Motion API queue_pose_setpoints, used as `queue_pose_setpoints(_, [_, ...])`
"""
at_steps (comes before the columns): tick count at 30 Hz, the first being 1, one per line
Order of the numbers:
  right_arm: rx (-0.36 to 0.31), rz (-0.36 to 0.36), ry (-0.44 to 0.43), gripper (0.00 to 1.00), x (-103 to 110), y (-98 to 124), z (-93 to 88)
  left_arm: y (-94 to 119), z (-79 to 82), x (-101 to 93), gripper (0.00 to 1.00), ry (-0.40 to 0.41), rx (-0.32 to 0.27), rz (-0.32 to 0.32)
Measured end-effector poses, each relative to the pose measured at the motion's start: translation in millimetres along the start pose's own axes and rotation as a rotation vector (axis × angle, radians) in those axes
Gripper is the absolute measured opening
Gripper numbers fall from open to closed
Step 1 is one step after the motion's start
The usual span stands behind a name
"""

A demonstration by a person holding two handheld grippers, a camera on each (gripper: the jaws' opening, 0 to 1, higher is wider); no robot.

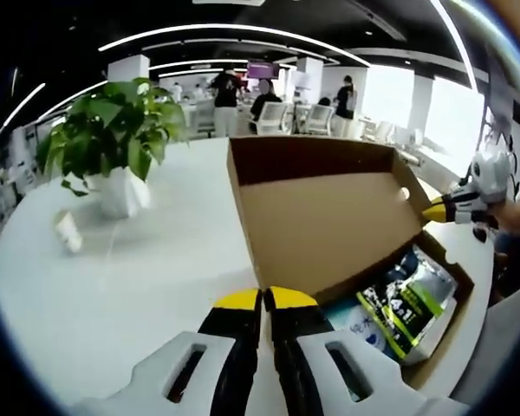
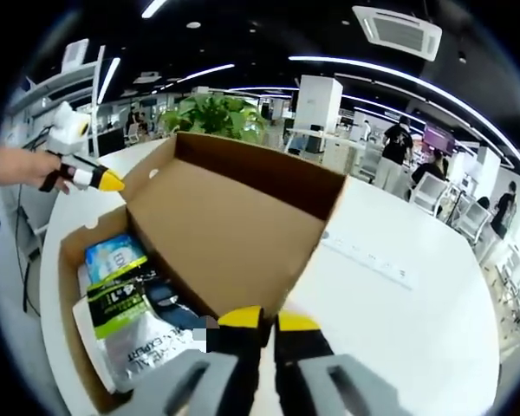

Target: Operate the shoe box by opening the lid, removing the specified soft item, and placing it in the target area until the item is outside and the box remains undamaged.

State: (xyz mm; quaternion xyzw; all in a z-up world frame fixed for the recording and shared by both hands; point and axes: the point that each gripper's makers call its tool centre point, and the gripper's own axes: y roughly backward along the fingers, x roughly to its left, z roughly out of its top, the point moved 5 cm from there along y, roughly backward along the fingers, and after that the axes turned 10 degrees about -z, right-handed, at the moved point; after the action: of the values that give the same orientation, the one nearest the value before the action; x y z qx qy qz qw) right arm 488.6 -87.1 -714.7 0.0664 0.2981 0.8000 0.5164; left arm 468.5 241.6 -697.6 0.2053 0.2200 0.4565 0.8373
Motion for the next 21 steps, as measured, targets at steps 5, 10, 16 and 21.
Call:
queue_pose_setpoints(5, [0.000, 0.000, -0.003, 0.00, -1, -3, 0.0, -2, 0.9, 1.1, 0.01, 0.004, 0.000, 0.001])
queue_pose_setpoints(10, [0.001, -0.001, -0.001, 0.00, -1, -5, -0.2, -4, 1.1, 2.6, 0.01, 0.009, -0.001, 0.004])
queue_pose_setpoints(16, [0.001, -0.003, -0.002, 0.00, -1, -8, -0.5, -7, 1.5, 4.6, 0.01, 0.006, 0.005, 0.005])
queue_pose_setpoints(21, [0.002, -0.002, -0.002, 0.01, -2, -11, -0.9, -10, 1.5, 6.2, 0.01, 0.014, 0.005, 0.006])
